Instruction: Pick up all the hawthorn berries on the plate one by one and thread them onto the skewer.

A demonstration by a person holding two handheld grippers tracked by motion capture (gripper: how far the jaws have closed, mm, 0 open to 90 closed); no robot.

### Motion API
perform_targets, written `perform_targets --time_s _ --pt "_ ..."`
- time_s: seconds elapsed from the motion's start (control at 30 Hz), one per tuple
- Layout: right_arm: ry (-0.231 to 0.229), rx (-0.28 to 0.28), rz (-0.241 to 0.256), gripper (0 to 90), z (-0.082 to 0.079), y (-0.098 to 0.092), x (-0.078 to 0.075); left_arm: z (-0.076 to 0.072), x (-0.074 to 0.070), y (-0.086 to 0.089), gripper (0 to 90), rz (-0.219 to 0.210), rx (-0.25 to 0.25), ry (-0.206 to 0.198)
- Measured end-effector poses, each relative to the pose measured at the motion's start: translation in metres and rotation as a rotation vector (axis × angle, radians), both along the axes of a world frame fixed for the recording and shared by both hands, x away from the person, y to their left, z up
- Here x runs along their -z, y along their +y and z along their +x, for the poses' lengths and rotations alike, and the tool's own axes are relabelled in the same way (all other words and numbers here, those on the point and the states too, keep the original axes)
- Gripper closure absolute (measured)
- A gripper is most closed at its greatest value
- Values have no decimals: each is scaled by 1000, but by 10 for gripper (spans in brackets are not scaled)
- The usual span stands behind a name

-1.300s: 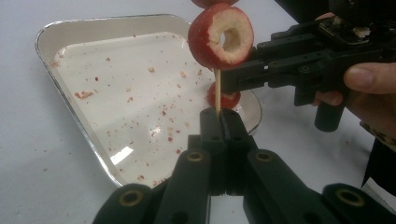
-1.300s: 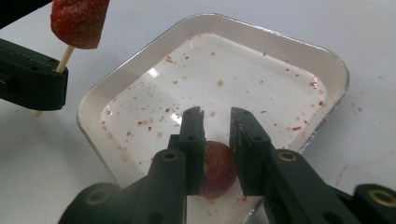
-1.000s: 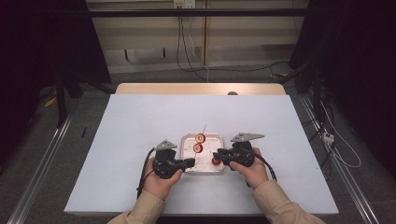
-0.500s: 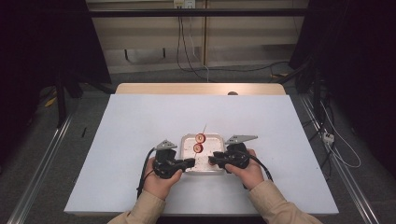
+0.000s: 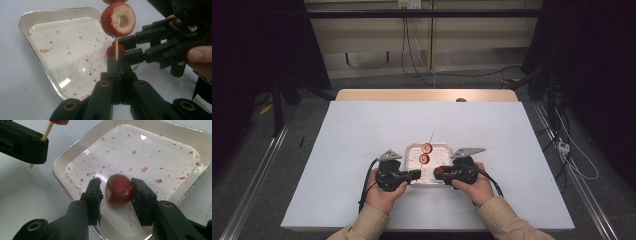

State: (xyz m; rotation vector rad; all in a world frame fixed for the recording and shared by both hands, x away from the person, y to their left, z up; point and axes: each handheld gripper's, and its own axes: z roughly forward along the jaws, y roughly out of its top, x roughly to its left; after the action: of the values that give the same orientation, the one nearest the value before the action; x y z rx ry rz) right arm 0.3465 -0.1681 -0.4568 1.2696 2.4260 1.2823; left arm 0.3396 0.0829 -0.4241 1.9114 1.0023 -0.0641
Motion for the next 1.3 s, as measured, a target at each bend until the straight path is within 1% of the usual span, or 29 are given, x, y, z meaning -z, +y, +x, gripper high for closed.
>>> perform_targets --time_s 0.07,0.17,0.27,0.33,0.4,0.5,0.67,0.7,0.83,0.87,0.93,1.0,1.07,1.13,1.17,1.3 --pt "-1 -1 -3 620 0 0 0 0 0 0 899 0 -4 1" --pt "2 7 7 625 -1 -2 0 0 0 0 899 -1 -4 1" --pt "-5 0 13 714 -1 -2 -1 0 0 0 899 -3 -6 0" --pt "-7 -3 29 731 -1 -2 -1 0 0 0 899 -3 -8 1" --pt "-15 3 25 732 0 0 -2 1 0 0 899 -3 -7 0" --pt "-12 15 65 720 4 2 -2 1 0 1 899 -6 -6 5" --pt "-17 7 57 699 10 12 -1 2 0 3 899 -6 -6 4" --pt "-19 4 50 698 10 14 0 2 0 3 899 -13 -14 6" --pt "-15 17 74 716 12 16 1 3 0 4 899 -17 -20 5" --pt "-11 28 91 715 13 16 1 3 0 4 899 -17 -20 6" --pt "-8 45 97 716 16 14 2 3 0 4 899 -18 -22 0" --pt "4 56 118 730 18 13 3 3 0 5 899 -21 -25 2" --pt "13 64 129 729 20 14 4 3 0 5 899 -22 -28 6" --pt "21 69 135 728 21 15 5 4 0 6 899 -19 -21 4" --pt "25 67 139 727 21 15 5 3 0 6 899 -23 -28 8" --pt "35 71 141 723 22 18 6 4 0 6 899 -21 -25 7"
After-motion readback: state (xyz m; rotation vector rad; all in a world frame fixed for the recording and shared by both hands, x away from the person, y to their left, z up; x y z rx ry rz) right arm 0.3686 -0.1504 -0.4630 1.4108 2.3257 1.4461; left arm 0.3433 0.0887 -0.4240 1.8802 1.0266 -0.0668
